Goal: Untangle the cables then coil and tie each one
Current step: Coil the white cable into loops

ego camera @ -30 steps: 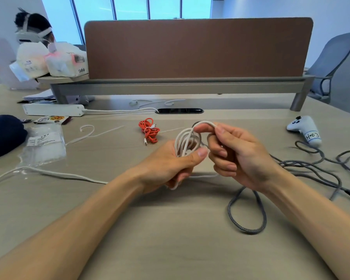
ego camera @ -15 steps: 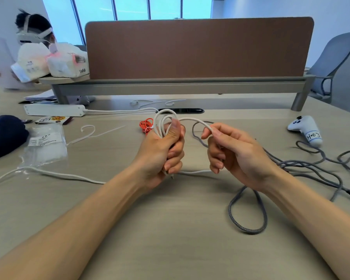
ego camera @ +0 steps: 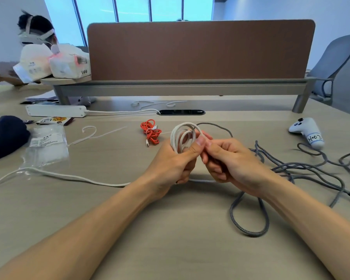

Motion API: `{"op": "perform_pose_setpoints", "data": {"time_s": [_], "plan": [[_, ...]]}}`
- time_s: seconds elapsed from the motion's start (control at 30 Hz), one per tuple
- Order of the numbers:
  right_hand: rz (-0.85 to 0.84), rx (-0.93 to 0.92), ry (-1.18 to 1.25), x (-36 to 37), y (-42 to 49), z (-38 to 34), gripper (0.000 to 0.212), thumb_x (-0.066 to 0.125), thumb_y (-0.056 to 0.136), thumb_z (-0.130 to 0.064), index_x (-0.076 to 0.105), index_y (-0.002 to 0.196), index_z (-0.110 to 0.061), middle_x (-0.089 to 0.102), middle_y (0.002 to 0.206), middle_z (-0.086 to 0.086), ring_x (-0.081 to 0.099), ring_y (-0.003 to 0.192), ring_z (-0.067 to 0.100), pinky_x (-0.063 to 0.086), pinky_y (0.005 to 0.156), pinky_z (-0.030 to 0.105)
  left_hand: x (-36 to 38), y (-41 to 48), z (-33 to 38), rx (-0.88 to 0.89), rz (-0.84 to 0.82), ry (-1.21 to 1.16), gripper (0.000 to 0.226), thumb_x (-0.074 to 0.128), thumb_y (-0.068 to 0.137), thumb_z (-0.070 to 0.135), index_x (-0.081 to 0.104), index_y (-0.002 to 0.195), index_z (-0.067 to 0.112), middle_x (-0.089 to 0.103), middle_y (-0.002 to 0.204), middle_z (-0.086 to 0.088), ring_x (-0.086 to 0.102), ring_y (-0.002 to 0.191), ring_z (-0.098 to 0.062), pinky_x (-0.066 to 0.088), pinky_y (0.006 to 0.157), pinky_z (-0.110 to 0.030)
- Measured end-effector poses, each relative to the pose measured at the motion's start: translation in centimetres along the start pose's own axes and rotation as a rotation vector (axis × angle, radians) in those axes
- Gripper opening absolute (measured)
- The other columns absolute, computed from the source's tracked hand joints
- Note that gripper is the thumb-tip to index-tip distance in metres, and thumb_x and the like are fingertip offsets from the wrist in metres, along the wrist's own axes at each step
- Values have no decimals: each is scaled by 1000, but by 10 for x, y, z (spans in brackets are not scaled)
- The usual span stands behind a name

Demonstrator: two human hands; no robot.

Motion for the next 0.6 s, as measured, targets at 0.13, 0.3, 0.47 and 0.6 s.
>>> {"op": "perform_pose_setpoints", "data": {"time_s": [0.13, 0.3, 0.47, 0.6], "plan": [[-20, -5, -33, 4, 0, 1, 40, 46, 87, -41, 56, 65, -9, 35, 49, 3, 31, 42, 14, 25, 40, 21, -2, 0, 1, 31, 12, -38, 24, 61, 89, 35, 64, 71, 20, 26, 48, -5, 19, 34, -8, 16, 35, -17], [-92, -72, -36, 10, 0, -6, 35, 47, 93, -31, 59, 69, -10, 42, 48, 2, 39, 44, 16, 36, 45, 23, -13, 2, 12, 105, 107, -127, 21, 59, 90, 28, 63, 76, 13, 34, 54, -11, 27, 38, -12, 26, 39, -20], [-127, -114, -51, 9, -4, -13, 34, 45, 92, -24, 55, 63, -9, 42, 52, 24, 47, 47, 13, 42, 55, 17, -51, 8, 13, 56, 325, -404, 30, 47, 98, 27, 51, 70, 15, 52, 63, -1, 48, 49, -15, 47, 48, -28], [-149, -131, -17, 9, -4, -13, 33, 47, 91, -24, 56, 61, -13, 44, 53, 19, 47, 49, 14, 45, 59, 21, -60, 9, 9, 33, 370, -573, 36, 42, 100, 35, 45, 69, 17, 57, 57, -1, 63, 55, -20, 57, 65, -33]]}}
Point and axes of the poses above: each hand's wrist, its own y-axis towards the middle knuckle, its own x-axis out of the palm, z = x × y, the point moved 10 cm from there along y, towards the middle knuckle
